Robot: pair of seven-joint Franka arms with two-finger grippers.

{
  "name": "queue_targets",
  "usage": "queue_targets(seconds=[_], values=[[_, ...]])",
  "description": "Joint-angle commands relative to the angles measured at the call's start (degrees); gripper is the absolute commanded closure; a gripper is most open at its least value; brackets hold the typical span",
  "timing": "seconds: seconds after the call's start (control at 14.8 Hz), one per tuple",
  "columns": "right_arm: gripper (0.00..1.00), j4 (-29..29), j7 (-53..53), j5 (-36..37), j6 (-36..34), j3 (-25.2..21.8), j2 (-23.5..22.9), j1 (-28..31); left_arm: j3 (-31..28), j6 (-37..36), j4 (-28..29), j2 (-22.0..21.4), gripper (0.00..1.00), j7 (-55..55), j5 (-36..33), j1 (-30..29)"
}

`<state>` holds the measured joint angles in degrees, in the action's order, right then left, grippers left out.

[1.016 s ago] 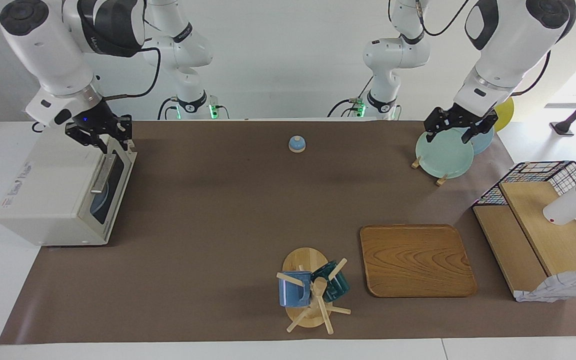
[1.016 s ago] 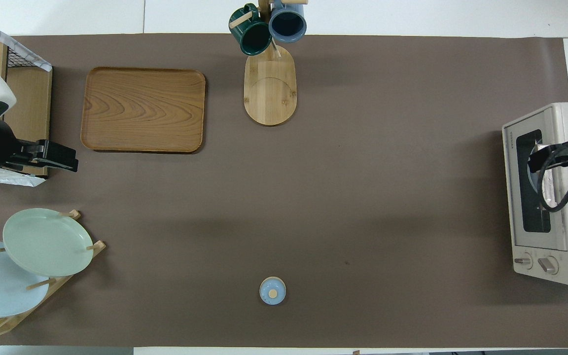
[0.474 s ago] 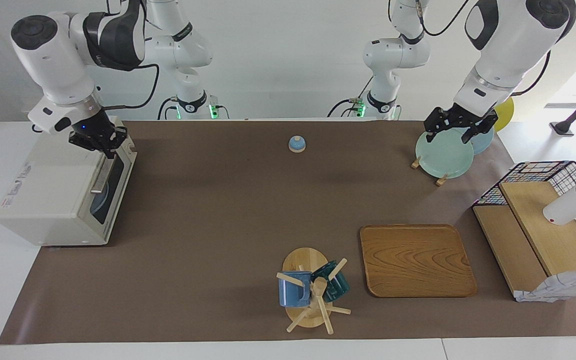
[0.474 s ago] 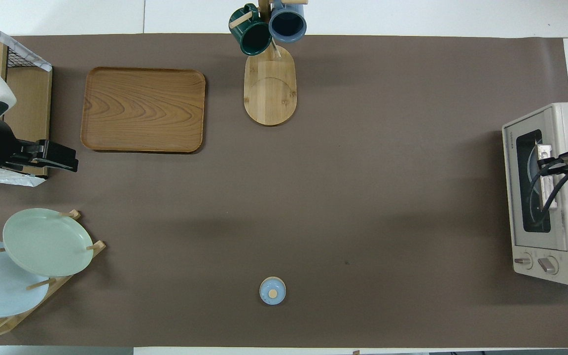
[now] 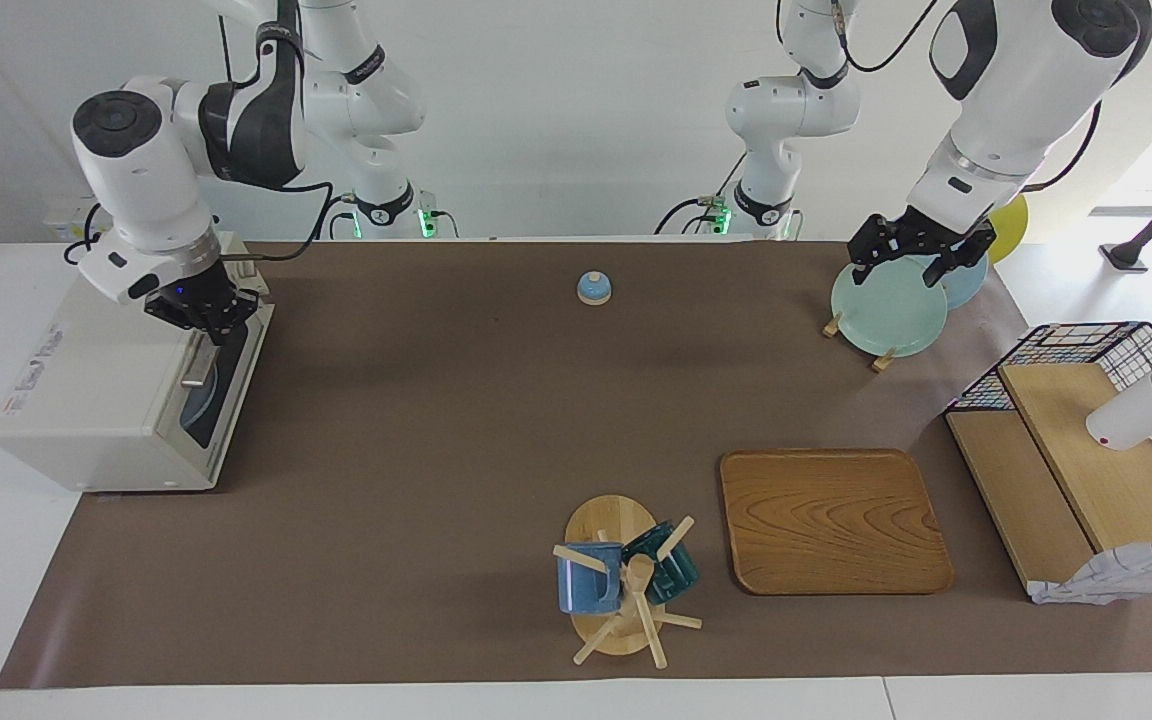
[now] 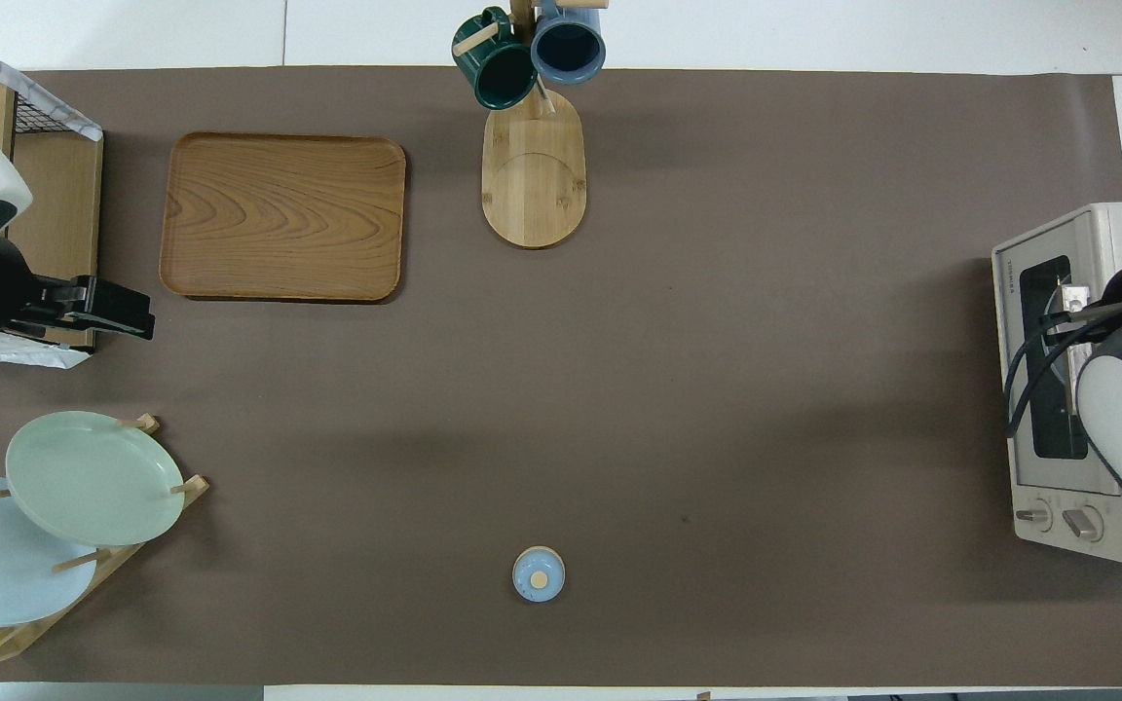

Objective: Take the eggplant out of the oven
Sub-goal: 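Move the right gripper toward the toaster oven door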

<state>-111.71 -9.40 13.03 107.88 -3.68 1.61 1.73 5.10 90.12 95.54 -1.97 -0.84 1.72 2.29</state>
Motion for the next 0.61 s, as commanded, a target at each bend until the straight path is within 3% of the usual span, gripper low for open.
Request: queue_targets(seconds=[0.0, 0.54], values=[[1.00, -1.9, 1.1, 1.7, 2.0, 0.2, 0.3, 0.3, 0.3, -0.2, -0.2, 0.0, 0.00, 0.7, -0.9, -0.4], [1.00, -5.6, -1.0, 3.4, 4.4, 0.3, 0.2, 1.0, 0.3, -0.3, -0.2, 0.0, 0.00, 0.7, -0.9, -0.3]])
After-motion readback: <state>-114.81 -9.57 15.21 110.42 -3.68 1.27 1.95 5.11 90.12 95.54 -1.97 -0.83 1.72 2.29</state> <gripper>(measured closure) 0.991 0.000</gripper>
